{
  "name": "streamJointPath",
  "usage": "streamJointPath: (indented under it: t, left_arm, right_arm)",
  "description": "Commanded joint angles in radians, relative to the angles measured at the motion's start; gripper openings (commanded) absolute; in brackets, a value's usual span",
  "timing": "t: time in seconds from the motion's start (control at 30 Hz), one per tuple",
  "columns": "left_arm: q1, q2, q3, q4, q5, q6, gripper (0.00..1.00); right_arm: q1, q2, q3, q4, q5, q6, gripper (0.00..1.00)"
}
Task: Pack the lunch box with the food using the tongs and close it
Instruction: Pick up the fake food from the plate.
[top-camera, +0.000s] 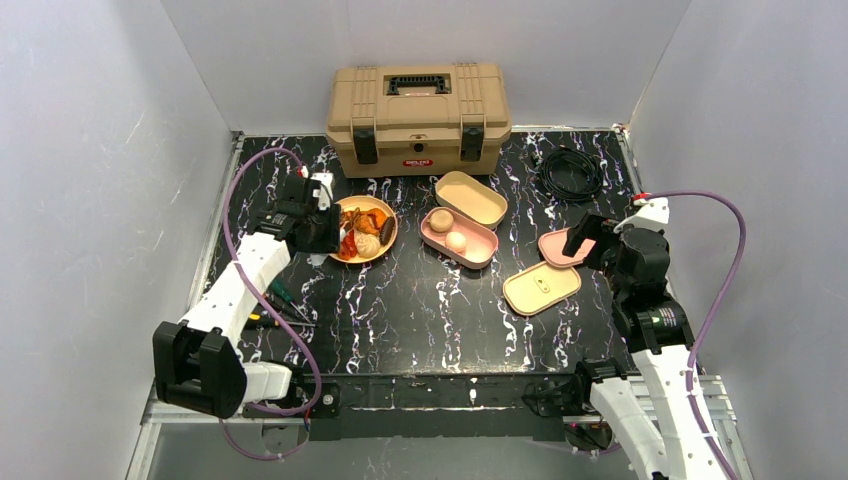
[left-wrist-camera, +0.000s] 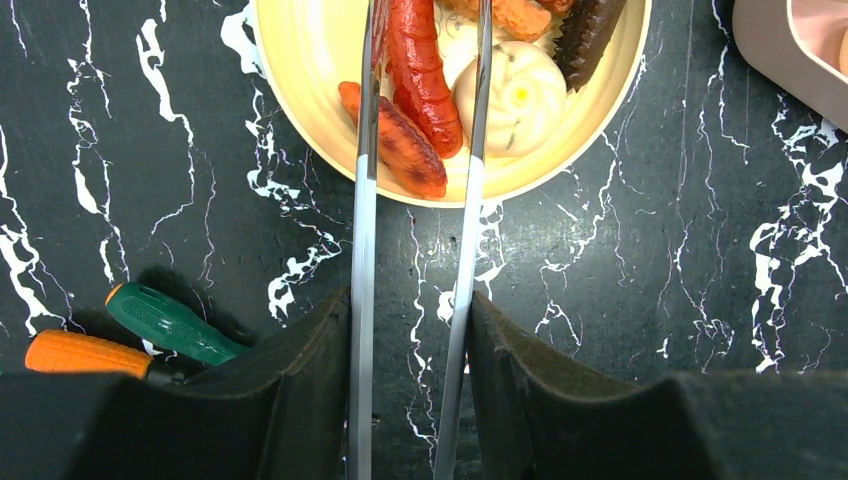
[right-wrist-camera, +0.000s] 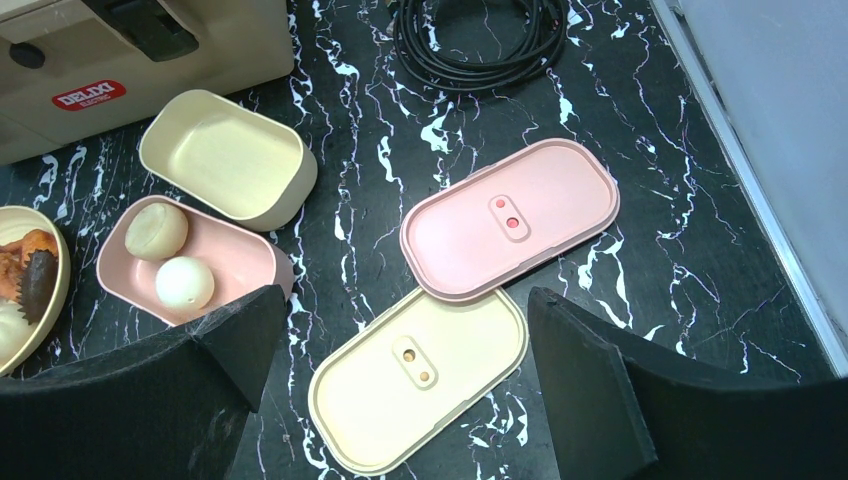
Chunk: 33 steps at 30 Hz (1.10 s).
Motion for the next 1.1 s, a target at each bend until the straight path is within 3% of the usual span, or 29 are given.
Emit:
streamJointPath:
  t: [0.0, 0.63, 1.07]
  left_arm:
    - [0.009, -0.009, 0.013, -0.001, -0.007, 0.012, 0.39]
    - [0.018, -0.069, 0.002, -0.040, -0.045, -0.013, 0.34]
    - [0.018, -0.022, -0.003, -0.072, 0.061, -0.041, 0.31]
  right_arm:
    - [-0.002, 0.000, 0.017, 0.041, 0.000, -0.006, 1.00]
    - [-0.002, 0.005, 0.017, 0.041, -0.001, -0.006, 1.00]
    - [-0.002, 0.010, 0.017, 0.042, 0.000, -0.005, 1.00]
